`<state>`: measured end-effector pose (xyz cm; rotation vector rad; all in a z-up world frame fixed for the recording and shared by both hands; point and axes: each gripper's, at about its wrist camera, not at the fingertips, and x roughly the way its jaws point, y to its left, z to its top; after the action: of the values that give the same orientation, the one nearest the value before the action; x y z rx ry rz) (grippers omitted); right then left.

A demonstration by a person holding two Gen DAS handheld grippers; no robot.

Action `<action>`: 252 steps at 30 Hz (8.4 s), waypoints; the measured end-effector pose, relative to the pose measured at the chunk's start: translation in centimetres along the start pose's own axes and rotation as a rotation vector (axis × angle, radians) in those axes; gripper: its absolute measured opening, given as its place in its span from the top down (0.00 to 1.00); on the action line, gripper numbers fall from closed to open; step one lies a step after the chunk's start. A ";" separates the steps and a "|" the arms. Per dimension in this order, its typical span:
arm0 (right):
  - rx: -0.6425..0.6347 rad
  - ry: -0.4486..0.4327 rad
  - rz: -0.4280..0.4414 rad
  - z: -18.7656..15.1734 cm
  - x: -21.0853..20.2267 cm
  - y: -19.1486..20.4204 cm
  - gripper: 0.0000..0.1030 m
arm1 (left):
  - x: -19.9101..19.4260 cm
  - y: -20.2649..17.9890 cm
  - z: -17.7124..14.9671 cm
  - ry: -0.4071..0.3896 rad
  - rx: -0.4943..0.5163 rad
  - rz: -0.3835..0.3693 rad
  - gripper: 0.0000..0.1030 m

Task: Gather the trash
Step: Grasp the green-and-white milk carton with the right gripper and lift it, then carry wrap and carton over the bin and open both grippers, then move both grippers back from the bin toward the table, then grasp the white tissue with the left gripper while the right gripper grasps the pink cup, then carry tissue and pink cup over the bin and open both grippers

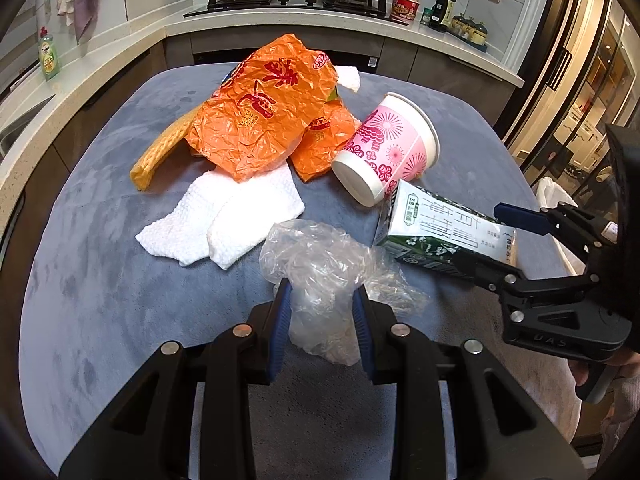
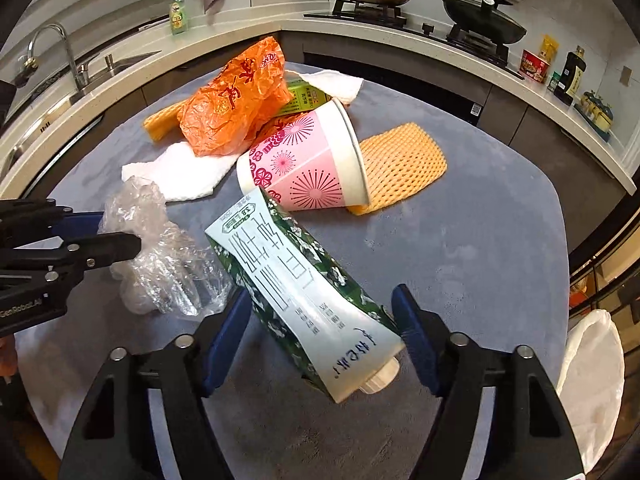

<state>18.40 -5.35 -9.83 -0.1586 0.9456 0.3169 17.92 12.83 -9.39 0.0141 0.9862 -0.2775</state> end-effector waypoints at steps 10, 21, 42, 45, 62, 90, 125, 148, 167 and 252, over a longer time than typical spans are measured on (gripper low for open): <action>0.180 -0.012 0.052 -1.9 -2.4 -2.8 0.71 | -0.4 -1.9 -0.1 -0.004 0.035 -0.021 0.72; 0.079 0.054 -0.017 -1.6 1.5 -1.1 0.45 | -0.5 -3.0 -0.6 0.007 0.054 -0.022 0.72; 0.484 -0.233 -0.295 -8.3 -15.8 -10.1 0.48 | -4.1 -15.7 2.1 -0.102 0.262 -0.191 0.72; 0.526 -0.247 -0.361 -9.5 -17.5 -12.0 0.48 | -3.9 -19.0 2.5 -0.113 0.303 -0.231 0.72; 0.778 -0.170 -0.522 -15.8 -18.5 -23.3 0.48 | 1.1 -32.7 3.2 -0.060 0.442 -0.340 0.72; 0.823 -0.111 -0.574 -15.4 -15.2 -26.9 0.45 | 5.4 -37.5 4.1 -0.103 0.511 -0.281 0.27; 0.537 -0.207 -0.332 -3.9 -12.5 -10.0 0.31 | -1.7 -13.3 6.1 -0.147 0.121 -0.078 0.19; 0.496 -0.077 -0.075 6.0 3.1 0.7 0.19 | 4.9 8.0 3.6 0.003 -0.160 0.062 0.23; 0.555 -0.111 0.024 5.9 4.3 0.7 0.41 | 4.1 6.3 3.4 0.006 -0.127 -0.033 0.94; 0.845 -0.113 -0.576 -16.0 -15.6 -27.2 0.33 | 1.5 -38.1 5.5 -0.127 0.516 -0.429 0.44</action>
<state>6.72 -38.38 -6.46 0.3586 0.8137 -0.6048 14.18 -25.00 -3.20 0.2539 0.7627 -0.9117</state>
